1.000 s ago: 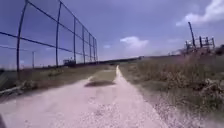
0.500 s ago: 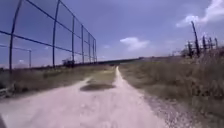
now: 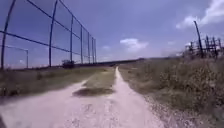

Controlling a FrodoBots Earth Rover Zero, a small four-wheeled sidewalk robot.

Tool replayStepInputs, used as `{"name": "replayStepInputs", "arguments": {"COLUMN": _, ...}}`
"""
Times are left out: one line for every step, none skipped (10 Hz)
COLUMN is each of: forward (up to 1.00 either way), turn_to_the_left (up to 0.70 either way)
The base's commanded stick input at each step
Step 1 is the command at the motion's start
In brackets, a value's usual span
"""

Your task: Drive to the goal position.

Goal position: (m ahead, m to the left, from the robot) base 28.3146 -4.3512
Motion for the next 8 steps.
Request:
{"name": "replayStepInputs", "arguments": {"forward": 0.70, "turn_to_the_left": 0.00}}
{"name": "replayStepInputs", "arguments": {"forward": 0.70, "turn_to_the_left": 0.00}}
{"name": "replayStepInputs", "arguments": {"forward": 0.70, "turn_to_the_left": 0.00}}
{"name": "replayStepInputs", "arguments": {"forward": 0.70, "turn_to_the_left": 0.00}}
{"name": "replayStepInputs", "arguments": {"forward": 0.70, "turn_to_the_left": 0.00}}
{"name": "replayStepInputs", "arguments": {"forward": 0.70, "turn_to_the_left": 0.00}}
{"name": "replayStepInputs", "arguments": {"forward": 0.70, "turn_to_the_left": 0.00}}
{"name": "replayStepInputs", "arguments": {"forward": 0.70, "turn_to_the_left": 0.00}}
